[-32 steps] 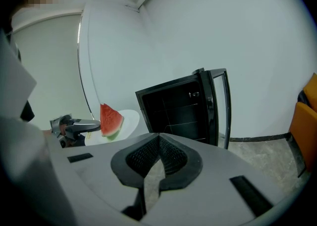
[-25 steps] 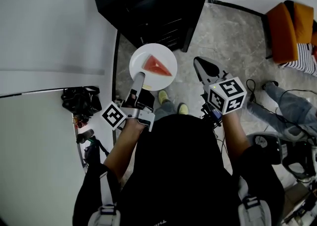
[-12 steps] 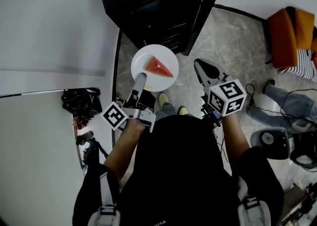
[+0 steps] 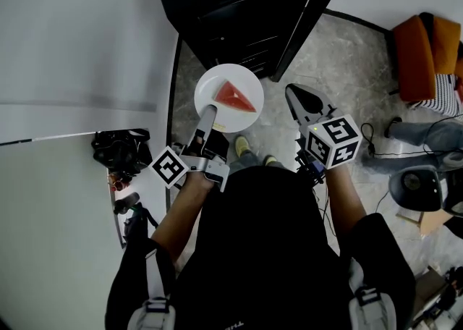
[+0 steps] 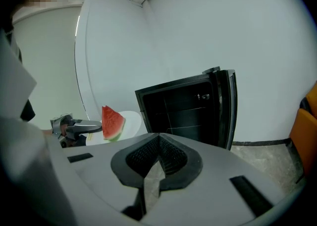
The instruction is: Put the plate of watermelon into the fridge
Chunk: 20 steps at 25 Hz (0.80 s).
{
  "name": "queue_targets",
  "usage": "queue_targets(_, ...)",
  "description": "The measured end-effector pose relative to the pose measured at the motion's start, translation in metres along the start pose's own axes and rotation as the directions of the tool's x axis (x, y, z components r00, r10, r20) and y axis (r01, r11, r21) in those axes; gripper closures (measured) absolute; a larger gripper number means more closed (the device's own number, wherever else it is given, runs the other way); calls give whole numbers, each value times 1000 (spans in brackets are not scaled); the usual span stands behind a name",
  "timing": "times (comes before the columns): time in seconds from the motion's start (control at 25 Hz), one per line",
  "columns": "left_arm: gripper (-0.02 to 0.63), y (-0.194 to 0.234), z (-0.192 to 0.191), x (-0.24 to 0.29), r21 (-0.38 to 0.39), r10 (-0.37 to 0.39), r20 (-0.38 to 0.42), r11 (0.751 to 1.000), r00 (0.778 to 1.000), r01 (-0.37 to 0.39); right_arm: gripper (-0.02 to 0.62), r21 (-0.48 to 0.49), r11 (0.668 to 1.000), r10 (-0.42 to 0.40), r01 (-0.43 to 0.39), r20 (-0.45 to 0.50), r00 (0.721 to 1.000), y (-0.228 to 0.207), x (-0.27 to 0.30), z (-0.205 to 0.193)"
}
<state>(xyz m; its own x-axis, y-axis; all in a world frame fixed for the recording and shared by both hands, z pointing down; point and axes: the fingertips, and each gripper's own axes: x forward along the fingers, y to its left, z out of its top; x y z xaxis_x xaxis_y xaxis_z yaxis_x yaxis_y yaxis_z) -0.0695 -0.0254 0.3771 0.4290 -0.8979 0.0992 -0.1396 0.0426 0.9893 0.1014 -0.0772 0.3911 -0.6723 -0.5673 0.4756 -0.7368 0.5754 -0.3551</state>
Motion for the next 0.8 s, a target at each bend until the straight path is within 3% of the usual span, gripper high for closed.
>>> queue_targets(0.8,563,5,3,-1,-3,-6,-57,1000,998,5,581,2,998,-56,56,1,998,6,-5,-5)
